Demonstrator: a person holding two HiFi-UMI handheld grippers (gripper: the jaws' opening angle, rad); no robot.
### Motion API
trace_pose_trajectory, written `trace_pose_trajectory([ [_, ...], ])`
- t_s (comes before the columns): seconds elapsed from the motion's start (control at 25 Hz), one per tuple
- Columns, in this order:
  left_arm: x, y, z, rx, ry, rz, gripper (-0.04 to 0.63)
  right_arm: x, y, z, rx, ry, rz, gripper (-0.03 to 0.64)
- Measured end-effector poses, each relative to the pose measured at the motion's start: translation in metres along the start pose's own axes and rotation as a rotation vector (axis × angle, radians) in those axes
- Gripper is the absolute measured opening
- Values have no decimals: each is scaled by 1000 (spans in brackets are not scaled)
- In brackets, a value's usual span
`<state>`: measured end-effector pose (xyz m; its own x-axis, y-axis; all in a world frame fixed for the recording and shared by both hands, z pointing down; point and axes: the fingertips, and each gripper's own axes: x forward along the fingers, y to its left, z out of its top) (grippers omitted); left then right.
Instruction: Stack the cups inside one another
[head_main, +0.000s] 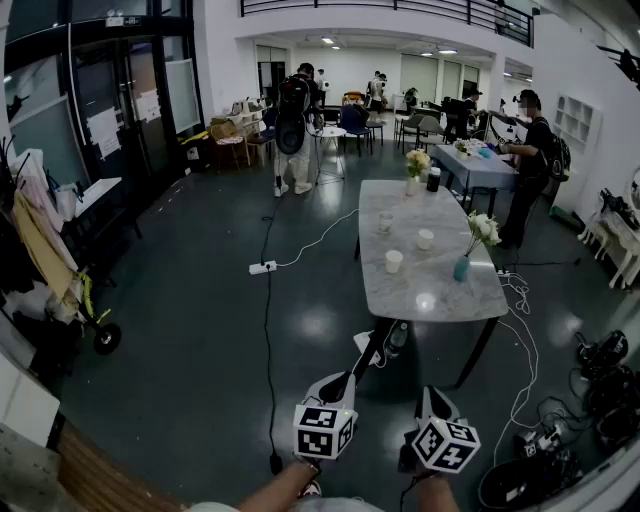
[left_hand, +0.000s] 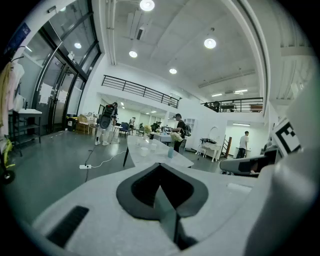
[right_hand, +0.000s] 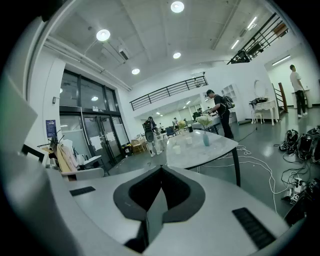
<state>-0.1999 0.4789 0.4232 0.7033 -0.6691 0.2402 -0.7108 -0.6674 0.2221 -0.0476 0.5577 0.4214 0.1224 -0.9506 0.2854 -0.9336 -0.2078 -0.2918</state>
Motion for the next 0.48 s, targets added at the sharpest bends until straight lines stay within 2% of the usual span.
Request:
trace_pose_trajectory([
  [0.48,3,31,0,-5,22,25,-2,20,17,-4,30,16,5,8],
])
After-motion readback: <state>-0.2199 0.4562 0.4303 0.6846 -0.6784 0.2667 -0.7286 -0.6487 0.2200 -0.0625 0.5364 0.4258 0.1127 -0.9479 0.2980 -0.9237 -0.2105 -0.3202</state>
